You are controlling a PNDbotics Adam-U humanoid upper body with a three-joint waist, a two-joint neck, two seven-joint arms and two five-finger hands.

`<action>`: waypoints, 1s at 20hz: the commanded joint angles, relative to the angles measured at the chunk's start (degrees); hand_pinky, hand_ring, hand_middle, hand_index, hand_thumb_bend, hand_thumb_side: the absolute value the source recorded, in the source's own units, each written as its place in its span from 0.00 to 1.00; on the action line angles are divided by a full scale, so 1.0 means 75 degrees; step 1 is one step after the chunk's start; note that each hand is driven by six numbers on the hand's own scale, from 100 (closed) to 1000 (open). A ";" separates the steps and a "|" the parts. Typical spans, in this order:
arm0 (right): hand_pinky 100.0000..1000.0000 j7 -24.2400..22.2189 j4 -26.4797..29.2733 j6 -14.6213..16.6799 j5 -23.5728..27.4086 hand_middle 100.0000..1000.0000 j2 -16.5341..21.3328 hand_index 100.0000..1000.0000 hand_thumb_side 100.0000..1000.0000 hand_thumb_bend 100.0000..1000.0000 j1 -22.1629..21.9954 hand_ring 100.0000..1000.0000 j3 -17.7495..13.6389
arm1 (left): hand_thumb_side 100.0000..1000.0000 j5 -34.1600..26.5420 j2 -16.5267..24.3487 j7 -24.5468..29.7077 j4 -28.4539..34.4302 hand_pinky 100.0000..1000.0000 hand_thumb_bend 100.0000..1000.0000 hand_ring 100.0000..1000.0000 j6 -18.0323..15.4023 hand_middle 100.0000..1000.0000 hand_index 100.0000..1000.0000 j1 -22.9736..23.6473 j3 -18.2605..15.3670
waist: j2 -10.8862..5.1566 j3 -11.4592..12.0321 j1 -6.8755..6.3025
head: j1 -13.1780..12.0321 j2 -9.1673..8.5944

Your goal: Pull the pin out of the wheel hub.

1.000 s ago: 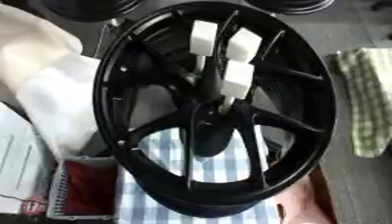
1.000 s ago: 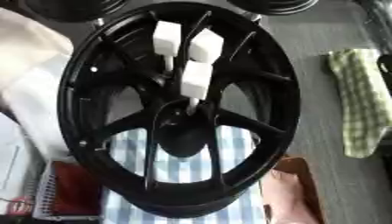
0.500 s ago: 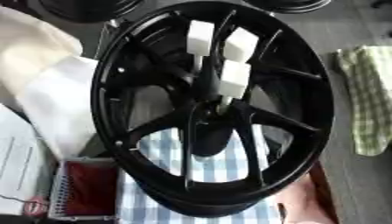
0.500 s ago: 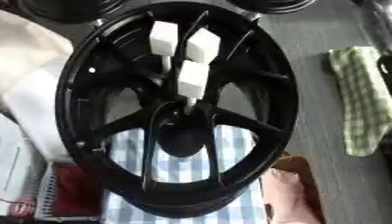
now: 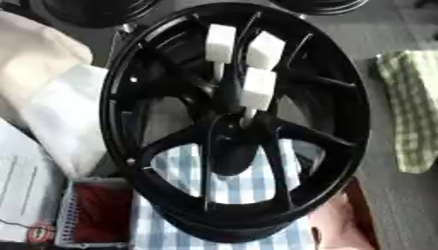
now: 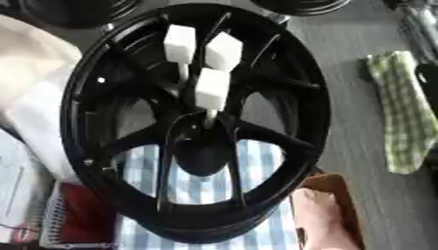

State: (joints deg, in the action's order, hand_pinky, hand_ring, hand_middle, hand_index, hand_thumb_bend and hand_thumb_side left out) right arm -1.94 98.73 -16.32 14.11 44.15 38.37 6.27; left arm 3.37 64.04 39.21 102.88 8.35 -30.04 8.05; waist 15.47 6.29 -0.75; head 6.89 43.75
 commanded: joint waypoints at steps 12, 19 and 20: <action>0.81 -0.0153 -0.0104 -0.0012 -0.0130 0.64 0.0225 0.68 0.48 0.15 0.0214 0.70 0.0072 | 0.67 0.0303 -0.0087 0.0982 -0.0121 0.82 0.59 0.83 0.0069 0.81 0.86 -0.1735 0.1242 | -0.0207 -0.0015 -0.0079 | 0.0062 -0.0032; 0.81 -0.0219 -0.0144 -0.0013 -0.0152 0.64 0.0157 0.69 0.48 0.15 0.0266 0.70 0.0127 | 0.66 0.0692 -0.0909 0.1256 -0.0741 0.82 0.60 0.83 0.0230 0.81 0.85 -0.2836 0.1901 | -0.0244 -0.0072 -0.0079 | -0.0050 -0.0030; 0.81 -0.0225 -0.0153 -0.0014 -0.0158 0.64 0.0157 0.69 0.48 0.15 0.0264 0.70 0.0132 | 0.66 0.0708 -0.1015 0.1270 -0.0854 0.82 0.60 0.83 0.0251 0.81 0.85 -0.2980 0.1954 | -0.0252 -0.0073 -0.0084 | -0.0061 -0.0023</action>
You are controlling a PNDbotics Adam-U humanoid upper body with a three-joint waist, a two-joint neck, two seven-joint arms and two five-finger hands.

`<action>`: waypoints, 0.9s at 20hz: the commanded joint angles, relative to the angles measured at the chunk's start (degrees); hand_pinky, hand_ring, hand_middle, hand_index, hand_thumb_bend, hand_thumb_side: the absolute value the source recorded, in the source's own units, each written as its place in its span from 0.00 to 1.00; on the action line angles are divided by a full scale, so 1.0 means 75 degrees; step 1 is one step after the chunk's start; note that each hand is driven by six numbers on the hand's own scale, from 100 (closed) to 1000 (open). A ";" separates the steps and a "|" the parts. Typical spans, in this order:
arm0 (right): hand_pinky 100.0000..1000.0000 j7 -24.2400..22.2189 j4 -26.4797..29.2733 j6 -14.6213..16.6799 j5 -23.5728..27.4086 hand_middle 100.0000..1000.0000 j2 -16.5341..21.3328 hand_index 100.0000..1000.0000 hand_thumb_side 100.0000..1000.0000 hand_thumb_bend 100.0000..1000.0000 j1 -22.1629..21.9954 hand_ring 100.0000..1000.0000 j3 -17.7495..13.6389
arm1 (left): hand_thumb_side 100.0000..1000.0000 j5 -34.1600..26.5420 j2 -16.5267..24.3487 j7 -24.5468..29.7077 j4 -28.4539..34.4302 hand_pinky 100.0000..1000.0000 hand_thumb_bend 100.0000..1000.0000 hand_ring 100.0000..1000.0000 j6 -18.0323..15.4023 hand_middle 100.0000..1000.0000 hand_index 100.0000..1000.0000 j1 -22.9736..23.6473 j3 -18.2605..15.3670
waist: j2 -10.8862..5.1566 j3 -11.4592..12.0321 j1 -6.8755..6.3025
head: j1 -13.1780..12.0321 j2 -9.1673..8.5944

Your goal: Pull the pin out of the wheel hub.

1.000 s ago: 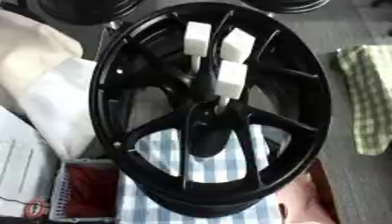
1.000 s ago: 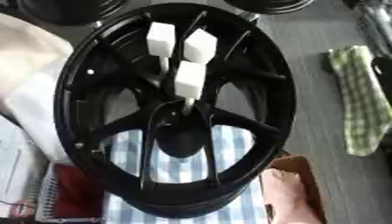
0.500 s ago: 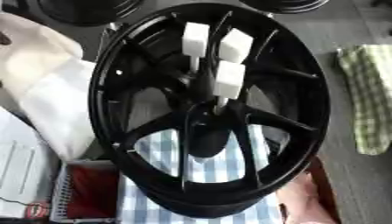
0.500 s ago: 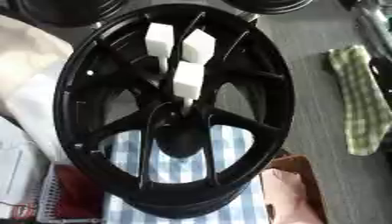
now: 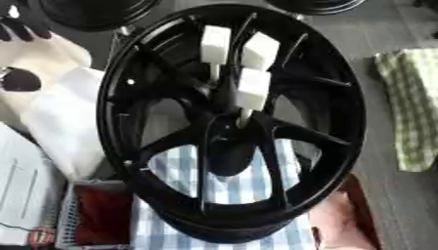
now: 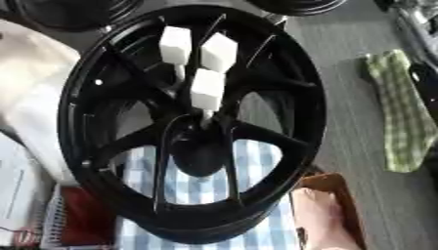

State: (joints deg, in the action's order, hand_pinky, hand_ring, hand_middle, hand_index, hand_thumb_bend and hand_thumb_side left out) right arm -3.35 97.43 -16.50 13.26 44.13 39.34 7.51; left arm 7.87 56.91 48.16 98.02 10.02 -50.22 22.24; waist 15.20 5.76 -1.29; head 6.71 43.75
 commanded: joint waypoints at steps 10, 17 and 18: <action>0.81 -0.0082 -0.0058 -0.0001 -0.0078 0.64 0.0101 0.68 0.49 0.15 0.0192 0.70 0.0027 | 0.53 -0.0300 -0.1093 -0.0008 -0.1026 0.81 0.64 0.83 0.0393 0.80 0.87 -0.1380 0.0643 | -0.0252 -0.0059 -0.0092 | -0.0149 -0.0023; 0.81 -0.0101 -0.0086 -0.0002 -0.0087 0.64 0.0067 0.68 0.49 0.15 0.0251 0.70 0.0048 | 0.35 -0.0584 -0.1384 -0.0027 -0.1241 0.81 0.65 0.83 0.0638 0.78 0.86 -0.1578 0.0832 | -0.0229 -0.0128 -0.0138 | -0.0163 -0.0059; 0.81 -0.0107 -0.0093 -0.0007 -0.0084 0.64 0.0050 0.68 0.49 0.15 0.0267 0.70 0.0056 | 0.09 -0.0552 -0.1427 -0.0043 -0.1265 0.82 0.54 0.83 0.0684 0.77 0.87 -0.1616 0.0857 | -0.0219 -0.0151 -0.0160 | -0.0164 -0.0082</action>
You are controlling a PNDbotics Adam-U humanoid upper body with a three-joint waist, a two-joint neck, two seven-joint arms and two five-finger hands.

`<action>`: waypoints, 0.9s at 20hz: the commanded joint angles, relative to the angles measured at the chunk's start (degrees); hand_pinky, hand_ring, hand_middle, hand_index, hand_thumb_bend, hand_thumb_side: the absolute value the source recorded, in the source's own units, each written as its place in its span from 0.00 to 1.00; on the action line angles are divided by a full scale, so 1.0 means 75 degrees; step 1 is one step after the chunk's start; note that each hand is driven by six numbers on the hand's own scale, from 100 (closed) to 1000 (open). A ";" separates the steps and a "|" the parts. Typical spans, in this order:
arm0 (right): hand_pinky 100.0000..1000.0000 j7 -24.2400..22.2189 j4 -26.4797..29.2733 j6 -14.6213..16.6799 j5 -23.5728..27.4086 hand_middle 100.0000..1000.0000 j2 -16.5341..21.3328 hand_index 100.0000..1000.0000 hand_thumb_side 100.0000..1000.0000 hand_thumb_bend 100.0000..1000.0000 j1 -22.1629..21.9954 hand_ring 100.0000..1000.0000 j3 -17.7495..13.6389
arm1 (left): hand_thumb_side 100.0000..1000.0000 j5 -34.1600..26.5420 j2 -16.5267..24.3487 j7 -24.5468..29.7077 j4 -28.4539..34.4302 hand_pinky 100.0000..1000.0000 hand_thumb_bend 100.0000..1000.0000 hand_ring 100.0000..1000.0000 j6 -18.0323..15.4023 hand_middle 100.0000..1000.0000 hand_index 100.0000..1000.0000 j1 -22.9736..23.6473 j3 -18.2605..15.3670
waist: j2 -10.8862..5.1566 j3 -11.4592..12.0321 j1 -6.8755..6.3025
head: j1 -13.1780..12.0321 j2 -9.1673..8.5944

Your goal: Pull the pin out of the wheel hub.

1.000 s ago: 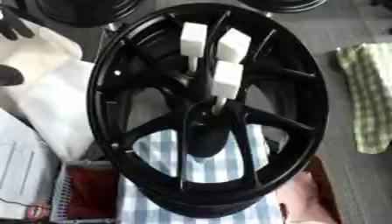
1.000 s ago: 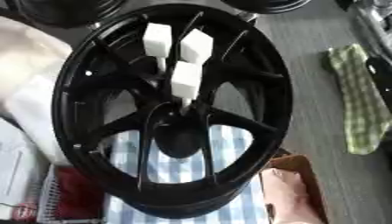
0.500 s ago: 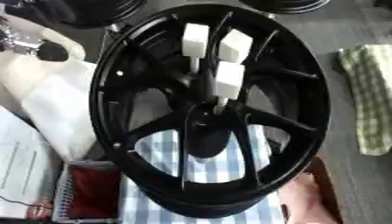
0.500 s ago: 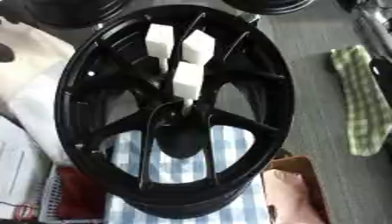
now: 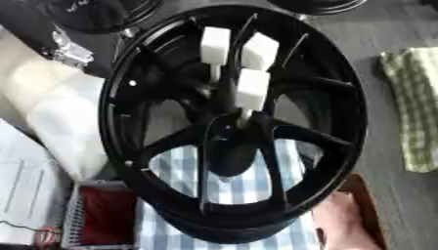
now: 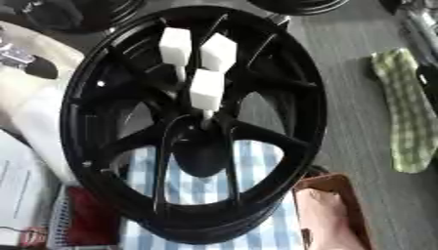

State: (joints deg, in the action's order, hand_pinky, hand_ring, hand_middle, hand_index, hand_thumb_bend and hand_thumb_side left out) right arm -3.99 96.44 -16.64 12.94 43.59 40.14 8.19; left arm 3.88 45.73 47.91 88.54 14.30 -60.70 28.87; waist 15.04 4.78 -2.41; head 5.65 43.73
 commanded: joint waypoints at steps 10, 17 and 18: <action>0.81 -0.0165 -0.0041 -0.0013 -0.0082 0.64 -0.0020 0.68 0.49 0.14 0.0329 0.70 0.0075 | 0.06 0.0969 -0.0556 -0.0783 -0.0446 0.81 0.50 0.82 0.0600 0.78 0.84 -0.0608 -0.0094 | -0.0095 -0.0201 -0.0041 | -0.0081 -0.0244; 0.81 -0.0187 -0.0088 -0.0009 -0.0087 0.64 -0.0113 0.68 0.49 0.14 0.0447 0.70 0.0077 | 0.12 0.1196 -0.0922 -0.1101 -0.0682 0.80 0.47 0.81 0.0578 0.76 0.84 -0.0818 -0.0009 | 0.0018 -0.0312 -0.0014 | -0.0175 -0.0313; 0.81 -0.0182 -0.0096 -0.0010 -0.0086 0.64 -0.0124 0.68 0.50 0.14 0.0458 0.70 0.0073 | 0.14 0.1174 -0.0980 -0.1087 -0.0706 0.80 0.47 0.81 0.0590 0.76 0.84 -0.0858 0.0002 | 0.0030 -0.0327 -0.0010 | -0.0187 -0.0317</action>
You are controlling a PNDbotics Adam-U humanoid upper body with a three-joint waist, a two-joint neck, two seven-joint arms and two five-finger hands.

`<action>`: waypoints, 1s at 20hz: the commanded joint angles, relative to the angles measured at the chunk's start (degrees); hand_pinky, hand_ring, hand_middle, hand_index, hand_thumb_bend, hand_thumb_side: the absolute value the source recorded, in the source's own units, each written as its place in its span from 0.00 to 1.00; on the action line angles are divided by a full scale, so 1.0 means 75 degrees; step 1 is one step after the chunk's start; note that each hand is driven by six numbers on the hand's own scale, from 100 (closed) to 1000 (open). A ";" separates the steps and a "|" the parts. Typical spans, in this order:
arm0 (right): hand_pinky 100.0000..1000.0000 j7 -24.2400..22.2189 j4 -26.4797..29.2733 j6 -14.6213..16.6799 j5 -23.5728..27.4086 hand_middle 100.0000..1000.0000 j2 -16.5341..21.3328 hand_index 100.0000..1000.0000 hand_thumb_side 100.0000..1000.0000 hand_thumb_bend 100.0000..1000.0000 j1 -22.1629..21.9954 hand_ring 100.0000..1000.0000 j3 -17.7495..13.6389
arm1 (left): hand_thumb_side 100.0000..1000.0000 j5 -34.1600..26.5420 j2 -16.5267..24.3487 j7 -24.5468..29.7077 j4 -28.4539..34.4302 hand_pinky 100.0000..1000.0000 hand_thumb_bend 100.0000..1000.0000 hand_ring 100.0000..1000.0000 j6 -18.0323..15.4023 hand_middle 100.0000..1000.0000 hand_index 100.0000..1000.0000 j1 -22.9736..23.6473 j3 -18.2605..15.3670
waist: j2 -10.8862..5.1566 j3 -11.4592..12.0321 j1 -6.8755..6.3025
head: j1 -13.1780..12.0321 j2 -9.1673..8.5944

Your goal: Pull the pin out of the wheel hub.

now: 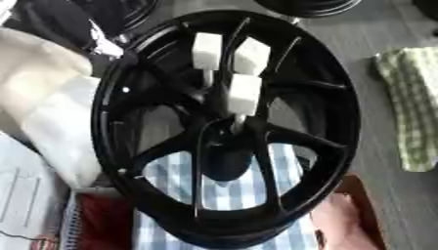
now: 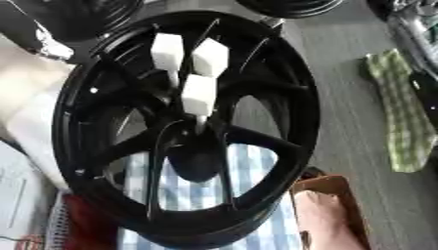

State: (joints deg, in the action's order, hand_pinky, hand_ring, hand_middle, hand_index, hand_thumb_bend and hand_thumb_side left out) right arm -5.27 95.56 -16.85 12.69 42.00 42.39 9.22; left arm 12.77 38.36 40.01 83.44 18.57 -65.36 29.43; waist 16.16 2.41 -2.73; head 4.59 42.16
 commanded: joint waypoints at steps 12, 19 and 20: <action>0.81 0.0138 -0.0198 -0.0039 -0.0046 0.63 -0.0047 0.68 0.50 0.14 0.0279 0.70 -0.0069 | 0.20 -0.0631 -0.0326 0.0642 0.0063 0.81 0.48 0.83 0.0214 0.78 0.84 -0.0562 0.0116 | -0.0024 -0.0100 0.0016 | -0.0126 -0.0070; 0.81 0.0188 -0.0298 -0.0052 -0.0060 0.63 -0.0104 0.68 0.50 0.14 0.0311 0.69 -0.0043 | 0.20 -0.0871 -0.0360 0.1208 0.0132 0.82 0.49 0.85 0.0066 0.79 0.85 -0.0698 0.0095 | -0.0020 -0.0137 -0.0055 | -0.0159 -0.0051; 0.81 0.0189 -0.0306 -0.0054 -0.0064 0.63 -0.0112 0.68 0.50 0.14 0.0315 0.69 -0.0038 | 0.20 -0.0879 -0.0369 0.1243 0.0116 0.82 0.49 0.85 0.0051 0.79 0.85 -0.0708 0.0085 | -0.0017 -0.0140 -0.0058 | -0.0161 -0.0053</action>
State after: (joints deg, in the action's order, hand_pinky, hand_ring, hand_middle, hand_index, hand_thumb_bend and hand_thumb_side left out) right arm -4.10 92.99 -17.30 12.67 40.34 43.64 9.24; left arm 6.54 35.12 48.13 83.71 18.52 -69.17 30.84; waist 16.96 1.41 -3.38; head 3.59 42.01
